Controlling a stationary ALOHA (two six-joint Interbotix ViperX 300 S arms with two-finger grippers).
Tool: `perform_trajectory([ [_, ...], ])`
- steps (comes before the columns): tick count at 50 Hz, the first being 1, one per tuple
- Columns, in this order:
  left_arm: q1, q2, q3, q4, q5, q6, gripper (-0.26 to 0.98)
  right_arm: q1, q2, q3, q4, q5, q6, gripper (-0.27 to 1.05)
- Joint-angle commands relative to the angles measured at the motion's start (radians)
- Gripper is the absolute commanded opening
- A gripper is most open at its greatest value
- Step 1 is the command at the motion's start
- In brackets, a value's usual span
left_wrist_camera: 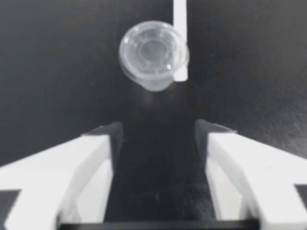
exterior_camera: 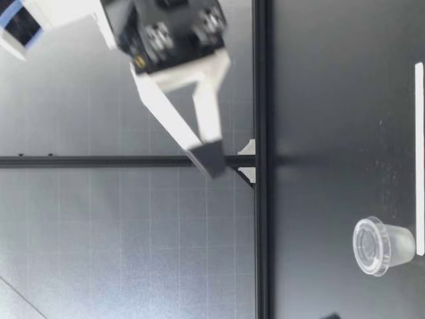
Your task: Pick up the plastic cup and open its lid.
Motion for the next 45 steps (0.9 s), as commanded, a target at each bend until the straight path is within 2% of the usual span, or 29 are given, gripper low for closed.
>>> perform_trajectory([
  [1, 0.003, 0.035, -0.026, 0.000, -0.049, 0.000, 0.52, -0.014, 0.012, -0.044, 0.002, 0.006, -0.003, -0.18],
  [16, 0.003, 0.192, -0.078, 0.000, -0.178, -0.005, 0.52, -0.020, 0.078, -0.101, 0.000, 0.054, -0.003, -0.18],
  [45, 0.003, 0.313, -0.155, 0.005, -0.229, -0.015, 0.52, -0.023, 0.227, -0.230, -0.003, 0.172, -0.008, -0.18],
])
